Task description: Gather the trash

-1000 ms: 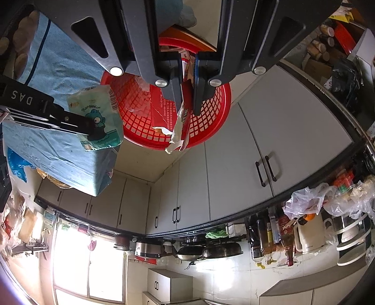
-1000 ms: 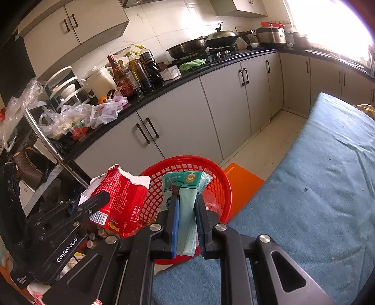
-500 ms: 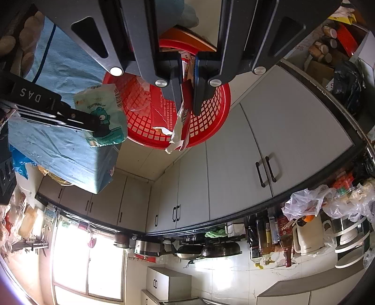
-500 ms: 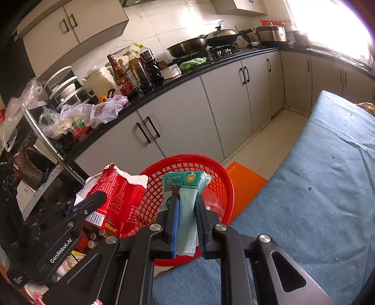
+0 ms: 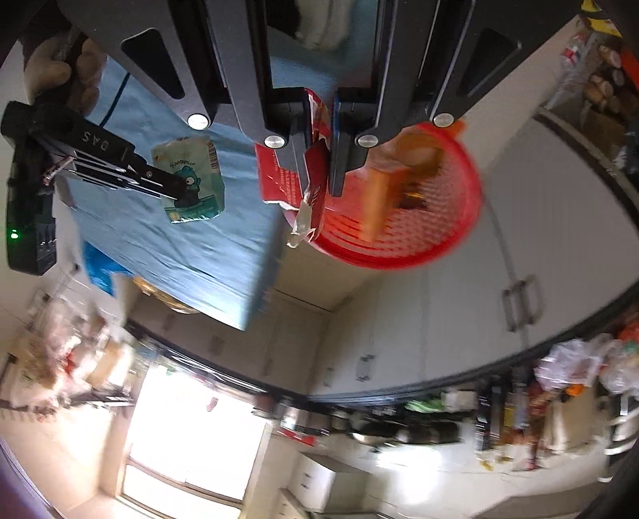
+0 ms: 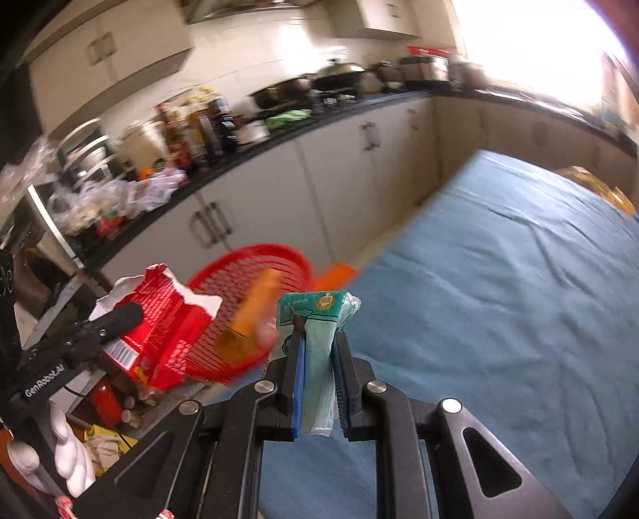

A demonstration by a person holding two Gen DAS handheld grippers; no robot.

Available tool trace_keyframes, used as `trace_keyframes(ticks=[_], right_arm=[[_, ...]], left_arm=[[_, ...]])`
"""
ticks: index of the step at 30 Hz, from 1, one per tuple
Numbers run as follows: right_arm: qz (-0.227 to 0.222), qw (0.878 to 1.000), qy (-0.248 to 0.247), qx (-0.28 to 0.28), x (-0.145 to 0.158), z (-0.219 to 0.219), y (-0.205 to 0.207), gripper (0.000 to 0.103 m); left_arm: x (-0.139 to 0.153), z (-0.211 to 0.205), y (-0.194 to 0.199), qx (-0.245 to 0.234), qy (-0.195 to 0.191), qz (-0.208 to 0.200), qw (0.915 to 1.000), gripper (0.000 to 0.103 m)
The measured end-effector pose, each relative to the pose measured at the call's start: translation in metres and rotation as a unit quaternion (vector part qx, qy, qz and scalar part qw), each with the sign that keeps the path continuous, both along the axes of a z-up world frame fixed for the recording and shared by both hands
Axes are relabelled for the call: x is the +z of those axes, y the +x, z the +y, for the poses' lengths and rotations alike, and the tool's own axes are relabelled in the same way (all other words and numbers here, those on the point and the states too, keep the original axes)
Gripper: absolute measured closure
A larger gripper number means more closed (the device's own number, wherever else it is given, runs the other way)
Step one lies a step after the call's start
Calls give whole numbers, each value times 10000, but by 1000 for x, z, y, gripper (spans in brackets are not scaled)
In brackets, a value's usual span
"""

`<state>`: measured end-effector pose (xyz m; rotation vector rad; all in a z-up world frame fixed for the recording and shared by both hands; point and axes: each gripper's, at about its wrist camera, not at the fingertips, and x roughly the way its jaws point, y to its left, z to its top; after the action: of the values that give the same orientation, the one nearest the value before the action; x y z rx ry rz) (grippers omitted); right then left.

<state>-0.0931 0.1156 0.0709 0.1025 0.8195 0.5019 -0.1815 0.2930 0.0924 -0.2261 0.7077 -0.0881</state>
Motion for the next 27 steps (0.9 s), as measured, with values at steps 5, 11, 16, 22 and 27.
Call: trace_keyframes(ticks=[5,11,16,22,27], right_arm=[[302,9973,-27,-666,-16,-61,-9,85],[749,9894,347,-1198,-41,-105,-9,36],[886,9850,617,-1343,-52,-117,-10,34],[906,9863,618,-1230,-59,-107,-14,31],[683,9896,378,-1209,-60,-95,-16,30]], left_arm=[[-21,-43,10,-557,-143,237,9981,93],[-46,-70,20,-690,-51,505,9963,47],[-49,-65,22,-545,-27,557,9970,41],[-56,-59,10,-463,58,602,9971,28],[-71,-66,7,-481,200,819,9953,28]])
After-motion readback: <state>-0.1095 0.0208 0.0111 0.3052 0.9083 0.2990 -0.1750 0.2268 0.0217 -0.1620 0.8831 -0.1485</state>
